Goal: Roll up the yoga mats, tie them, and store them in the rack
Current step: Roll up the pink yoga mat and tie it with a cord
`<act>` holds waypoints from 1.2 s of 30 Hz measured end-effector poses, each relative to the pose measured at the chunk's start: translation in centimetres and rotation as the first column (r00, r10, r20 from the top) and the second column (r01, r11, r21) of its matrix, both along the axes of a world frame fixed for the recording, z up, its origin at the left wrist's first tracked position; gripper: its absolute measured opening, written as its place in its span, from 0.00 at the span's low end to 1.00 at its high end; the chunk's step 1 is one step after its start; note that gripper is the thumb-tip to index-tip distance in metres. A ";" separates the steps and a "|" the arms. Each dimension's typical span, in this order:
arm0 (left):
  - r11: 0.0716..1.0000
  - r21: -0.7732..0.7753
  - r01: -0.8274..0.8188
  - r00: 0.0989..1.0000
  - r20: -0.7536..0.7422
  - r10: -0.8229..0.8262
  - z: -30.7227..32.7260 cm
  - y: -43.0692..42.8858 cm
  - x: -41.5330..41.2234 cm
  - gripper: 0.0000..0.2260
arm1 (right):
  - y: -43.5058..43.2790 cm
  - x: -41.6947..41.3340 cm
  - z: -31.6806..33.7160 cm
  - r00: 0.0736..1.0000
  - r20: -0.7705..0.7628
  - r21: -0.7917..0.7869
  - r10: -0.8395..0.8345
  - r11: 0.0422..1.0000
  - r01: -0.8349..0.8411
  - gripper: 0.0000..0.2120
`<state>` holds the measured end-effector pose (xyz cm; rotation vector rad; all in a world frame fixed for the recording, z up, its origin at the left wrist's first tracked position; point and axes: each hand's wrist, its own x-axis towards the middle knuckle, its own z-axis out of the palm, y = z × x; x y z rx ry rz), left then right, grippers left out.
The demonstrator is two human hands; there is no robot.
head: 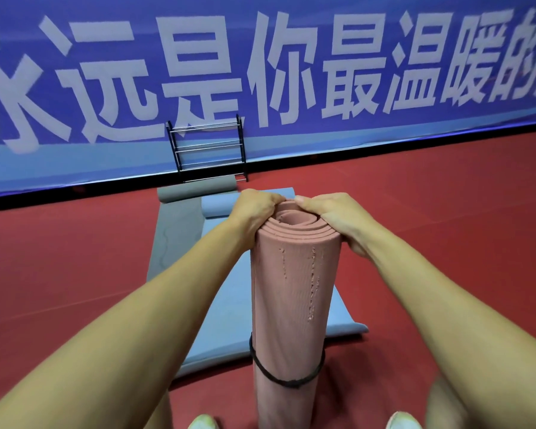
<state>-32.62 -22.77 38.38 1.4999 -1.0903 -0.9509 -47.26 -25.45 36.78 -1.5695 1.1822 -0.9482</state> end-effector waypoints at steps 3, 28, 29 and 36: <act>0.998 -0.006 0.065 0.995 -0.078 -0.065 -0.2 -0.6 -0.8 0.07 | -1.0 -0.8 -0.1 0.996 0.084 0.050 -0.007 0.999 0.002 0.11; 0.986 0.160 0.039 0.917 -0.397 0.028 -1.2 -6.1 4.5 0.04 | -6.1 3.7 -2.4 0.876 0.462 0.280 -0.140 0.960 0.005 0.09; 0.986 0.167 0.020 0.914 -0.403 0.050 -1.3 -6.8 4.9 0.03 | -6.4 3.8 -3.3 0.874 0.462 0.268 -0.150 0.963 0.024 0.13; 0.967 0.199 -0.162 0.887 -0.400 0.231 -1.9 -7.7 9.0 0.04 | -5.7 3.4 -10.9 0.958 0.137 0.192 0.251 0.942 -0.274 0.36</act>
